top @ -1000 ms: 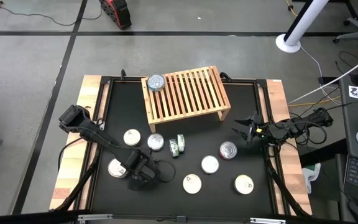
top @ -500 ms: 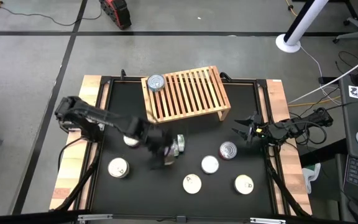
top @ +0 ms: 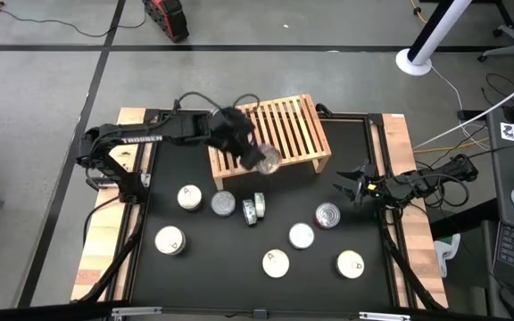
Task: Stack canned seafood by type on shelf
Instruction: Put the blue tuna can on the shelf
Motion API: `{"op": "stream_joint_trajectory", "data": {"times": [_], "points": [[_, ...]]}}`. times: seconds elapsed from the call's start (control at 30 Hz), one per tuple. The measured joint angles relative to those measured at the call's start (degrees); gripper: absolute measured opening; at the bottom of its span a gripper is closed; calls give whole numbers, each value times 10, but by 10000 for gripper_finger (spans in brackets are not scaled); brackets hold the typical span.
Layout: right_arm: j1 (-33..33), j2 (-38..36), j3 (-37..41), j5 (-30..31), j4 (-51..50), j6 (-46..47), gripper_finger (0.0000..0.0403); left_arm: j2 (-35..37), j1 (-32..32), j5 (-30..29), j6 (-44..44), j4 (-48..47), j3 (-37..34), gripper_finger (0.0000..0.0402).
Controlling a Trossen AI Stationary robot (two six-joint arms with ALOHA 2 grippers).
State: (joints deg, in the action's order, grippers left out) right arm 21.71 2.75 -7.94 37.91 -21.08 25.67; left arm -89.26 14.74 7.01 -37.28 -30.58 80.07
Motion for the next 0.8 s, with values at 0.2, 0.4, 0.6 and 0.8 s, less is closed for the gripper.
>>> {"op": "stream_joint_trajectory", "data": {"times": [0.2, 0.4, 0.6, 0.8], "points": [[0, 0, 0, 0, 0, 0, 243, -1, 54, 0, -66, 10, 0, 184], [0, 0, 0, 0, 0, 0, 243, -1, 75, 0, -124, 8, 0, 186], [0, 0, 0, 0, 0, 0, 243, -1, 75, -11, -141, -12, 0, 187], [0, 0, 0, 0, -1, 0, 243, -11, 75, -19, -168, -41, 1, 188]]}}
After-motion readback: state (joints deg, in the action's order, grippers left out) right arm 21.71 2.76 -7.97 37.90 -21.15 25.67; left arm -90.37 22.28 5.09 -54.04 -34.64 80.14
